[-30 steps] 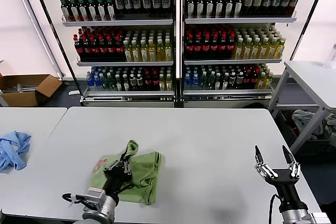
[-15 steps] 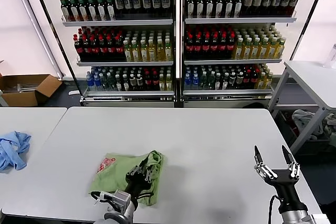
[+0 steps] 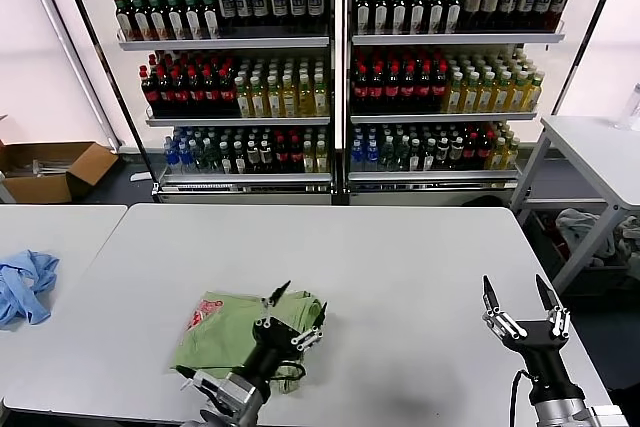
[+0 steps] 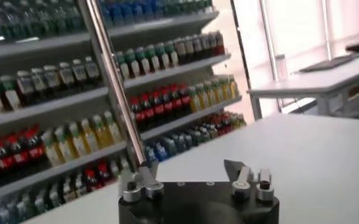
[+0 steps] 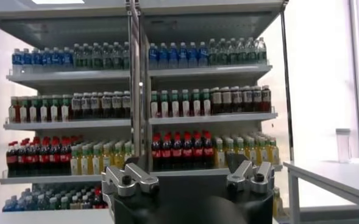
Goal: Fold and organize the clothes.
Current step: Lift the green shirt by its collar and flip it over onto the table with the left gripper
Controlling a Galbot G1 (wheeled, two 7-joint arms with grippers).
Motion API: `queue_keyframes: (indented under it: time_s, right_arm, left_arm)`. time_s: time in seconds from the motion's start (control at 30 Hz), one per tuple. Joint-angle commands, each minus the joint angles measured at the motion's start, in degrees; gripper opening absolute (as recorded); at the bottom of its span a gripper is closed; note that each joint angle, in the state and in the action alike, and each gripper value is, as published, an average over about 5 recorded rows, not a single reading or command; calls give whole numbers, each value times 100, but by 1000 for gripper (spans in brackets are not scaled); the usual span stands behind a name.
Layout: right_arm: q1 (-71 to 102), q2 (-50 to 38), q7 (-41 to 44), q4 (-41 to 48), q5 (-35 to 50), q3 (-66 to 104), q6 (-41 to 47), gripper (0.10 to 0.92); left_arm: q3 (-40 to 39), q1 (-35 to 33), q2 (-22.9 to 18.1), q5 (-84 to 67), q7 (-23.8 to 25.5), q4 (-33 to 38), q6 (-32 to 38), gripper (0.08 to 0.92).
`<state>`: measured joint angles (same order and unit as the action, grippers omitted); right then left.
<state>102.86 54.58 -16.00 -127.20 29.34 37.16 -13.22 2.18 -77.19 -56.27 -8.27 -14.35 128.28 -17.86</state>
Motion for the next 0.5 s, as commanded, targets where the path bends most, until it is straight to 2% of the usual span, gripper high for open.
queue_keyframes:
  time_s: [0.03,0.2,0.33,0.5]
  right_arm:
    - [-26,-6,-5,10,-5,-8,-1,823]
    - [-34,-39,-17,23,10,14,-6,823]
    - [-44,-50,-19,21,13,21,-4,823]
    - [-45,-38,-13,32,10,15,-3,823]
  left_arm:
    - [2896,-766,467,-2432,21,-121,-71,763]
    - [3477,-1081,433,-3029,-52,-886,-166,819]
    - [3442,-1110,306,-3255,-55,-1320,-310,823]
    - [3226,-1226,124,-3274,-29,-1404,-377,823]
